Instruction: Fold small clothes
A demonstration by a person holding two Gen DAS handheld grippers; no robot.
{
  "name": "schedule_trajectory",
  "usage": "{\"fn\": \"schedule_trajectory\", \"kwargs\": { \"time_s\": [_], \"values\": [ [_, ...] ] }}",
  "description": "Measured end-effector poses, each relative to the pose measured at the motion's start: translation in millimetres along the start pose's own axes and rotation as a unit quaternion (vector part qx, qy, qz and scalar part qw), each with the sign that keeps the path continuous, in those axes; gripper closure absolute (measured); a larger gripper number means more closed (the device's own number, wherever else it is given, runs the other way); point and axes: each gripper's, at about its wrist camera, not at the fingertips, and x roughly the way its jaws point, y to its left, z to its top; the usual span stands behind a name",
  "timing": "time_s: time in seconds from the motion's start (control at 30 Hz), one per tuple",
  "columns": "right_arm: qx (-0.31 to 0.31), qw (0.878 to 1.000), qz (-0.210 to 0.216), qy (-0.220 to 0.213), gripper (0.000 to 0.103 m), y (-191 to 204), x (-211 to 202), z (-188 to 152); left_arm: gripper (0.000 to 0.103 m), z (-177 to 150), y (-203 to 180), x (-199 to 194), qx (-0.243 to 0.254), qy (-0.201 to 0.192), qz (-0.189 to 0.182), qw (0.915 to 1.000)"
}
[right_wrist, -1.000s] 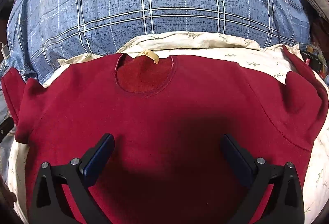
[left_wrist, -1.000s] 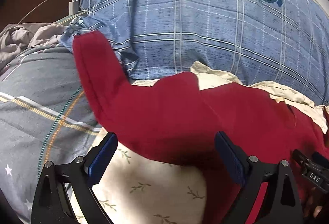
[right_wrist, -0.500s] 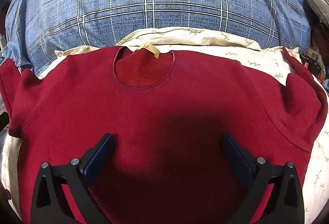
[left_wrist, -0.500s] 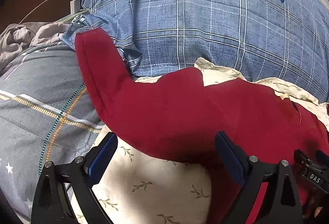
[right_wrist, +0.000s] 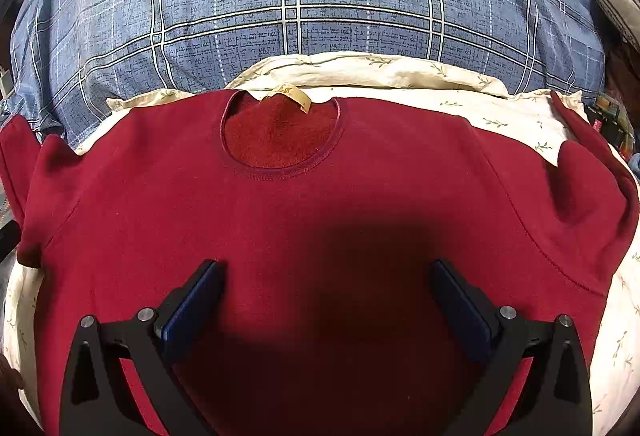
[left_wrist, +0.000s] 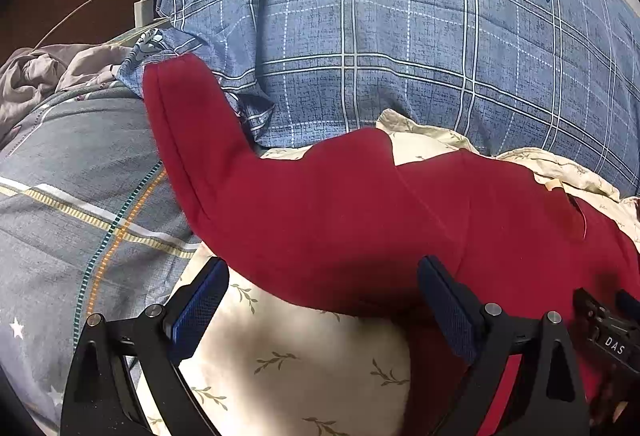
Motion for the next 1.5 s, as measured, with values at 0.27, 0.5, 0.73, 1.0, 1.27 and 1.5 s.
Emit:
{"fn": "schedule_trajectory", "kwargs": {
  "time_s": [0.27, 0.5, 0.73, 1.0, 1.27, 1.5],
  "values": [
    [-0.001, 1.000, 0.000, -0.001, 0.000, 0, 0, 0, 0.008, 0, 0, 1, -0.001, 0.002, 0.002, 1.0000],
    [0.000, 1.000, 0.000, -0.001, 0.000, 0, 0, 0, 0.008, 0, 1, 2, -0.003, 0.002, 0.003, 1.0000],
    [-0.001, 1.000, 0.000, -0.001, 0.000, 0, 0, 0, 0.008, 9, 16, 1, -0.027, 0.008, 0.008, 0.9996],
    [0.000, 1.000, 0.004, -0.003, 0.000, 0, 0, -1, 0.008, 57, 52, 17, -0.047, -0.012, 0.132, 0.9901],
    [-0.001, 1.000, 0.004, -0.004, 0.000, 1, 0, -1, 0.026, 104, 90, 87, -0.060, 0.016, 0.224, 0.9726],
    [-0.003, 1.000, 0.003, -0.004, 0.000, 2, 1, -1, 0.055, 126, 106, 138, -0.052, 0.014, 0.254, 0.9657]
  ]
}}
